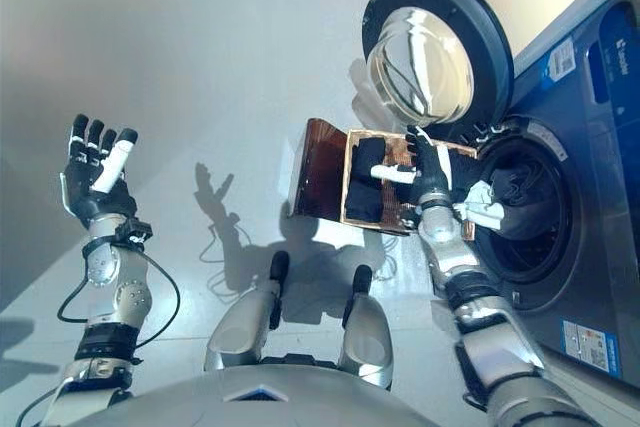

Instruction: Pick up the clothes and place them into the washing machine

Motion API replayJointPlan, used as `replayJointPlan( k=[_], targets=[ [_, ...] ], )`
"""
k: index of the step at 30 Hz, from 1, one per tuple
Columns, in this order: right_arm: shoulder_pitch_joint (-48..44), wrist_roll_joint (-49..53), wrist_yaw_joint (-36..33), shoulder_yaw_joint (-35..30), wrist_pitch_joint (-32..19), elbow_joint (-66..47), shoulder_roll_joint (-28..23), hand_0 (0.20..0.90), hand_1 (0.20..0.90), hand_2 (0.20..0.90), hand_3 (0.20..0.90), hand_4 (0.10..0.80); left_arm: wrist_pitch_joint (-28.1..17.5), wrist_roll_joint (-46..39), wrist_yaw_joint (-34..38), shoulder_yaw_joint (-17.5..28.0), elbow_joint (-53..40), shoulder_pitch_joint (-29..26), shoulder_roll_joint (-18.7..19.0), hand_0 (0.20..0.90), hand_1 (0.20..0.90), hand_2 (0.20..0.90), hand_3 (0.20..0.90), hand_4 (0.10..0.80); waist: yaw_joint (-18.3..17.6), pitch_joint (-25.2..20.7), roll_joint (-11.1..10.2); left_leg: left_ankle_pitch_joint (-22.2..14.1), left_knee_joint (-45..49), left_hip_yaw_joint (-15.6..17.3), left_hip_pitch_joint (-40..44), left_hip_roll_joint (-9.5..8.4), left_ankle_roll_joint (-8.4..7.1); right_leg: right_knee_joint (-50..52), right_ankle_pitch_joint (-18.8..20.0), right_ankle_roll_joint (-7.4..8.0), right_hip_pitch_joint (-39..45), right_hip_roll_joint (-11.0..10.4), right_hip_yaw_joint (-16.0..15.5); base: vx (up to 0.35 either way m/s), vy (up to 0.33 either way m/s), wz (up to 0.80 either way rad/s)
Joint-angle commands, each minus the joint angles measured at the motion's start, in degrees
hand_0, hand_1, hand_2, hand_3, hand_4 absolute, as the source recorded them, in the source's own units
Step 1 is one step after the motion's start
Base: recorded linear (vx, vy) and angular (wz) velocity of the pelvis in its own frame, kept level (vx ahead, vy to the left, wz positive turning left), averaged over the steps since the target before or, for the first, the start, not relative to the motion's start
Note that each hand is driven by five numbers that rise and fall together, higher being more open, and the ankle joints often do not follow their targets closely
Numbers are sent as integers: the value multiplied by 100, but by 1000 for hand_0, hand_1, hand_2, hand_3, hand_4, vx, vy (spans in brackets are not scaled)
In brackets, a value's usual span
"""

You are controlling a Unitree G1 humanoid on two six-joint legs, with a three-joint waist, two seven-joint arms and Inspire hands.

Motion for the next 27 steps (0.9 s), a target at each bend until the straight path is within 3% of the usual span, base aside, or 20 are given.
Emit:
replayJointPlan(
  k=[1,4,6,12,15,27],
  targets=[
    [-33,-1547,-43,61,27,-206,-446,900,900,900,900,800,-540,370,-148,388,-529,-156,336,900,900,900,900,800,-26,-318,-185,-449,216,15,-102,-210,-169,-231,163,-70,-151,-49,37,-43,-18,-3],
    [-133,-2246,-97,246,82,-112,-613,900,900,900,900,800,-590,411,-75,448,-694,-209,364,900,900,900,900,800,-28,-243,-221,-441,299,-1,-244,-185,-158,-82,115,-88,-345,-6,45,-88,-38,13],
    [-287,-3186,-185,448,330,287,-793,900,900,900,900,800,-635,525,112,542,-917,-324,433,900,900,900,900,800,-5,-12,-276,-469,557,-36,-516,-132,-181,419,-87,-146,-683,148,-6,-108,-63,8],
    [-539,-3712,-434,605,580,872,-758,900,900,900,900,800,-681,656,321,493,-1145,-615,507,900,900,900,900,800,5,283,-260,-619,1170,-117,-1028,-140,-272,965,-301,-177,-1104,187,-169,-86,-58,15],
    [-721,-4145,-680,584,899,1232,-890,900,900,900,900,800,-721,814,529,450,-1413,-819,550,900,900,900,900,800,-37,398,-180,-873,1850,-152,-1603,-115,-330,1479,-520,-181,-1550,190,-282,-55,-36,16],
    [-1958,-4066,-1007,1135,1342,3271,-1066,900,900,900,900,800,-709,839,572,152,-2036,-811,538,900,900,900,900,800,35,554,94,-1049,2650,-172,-2699,-110,-339,2309,-700,-254,-2662,175,-343,-35,-11,5]
  ],
)
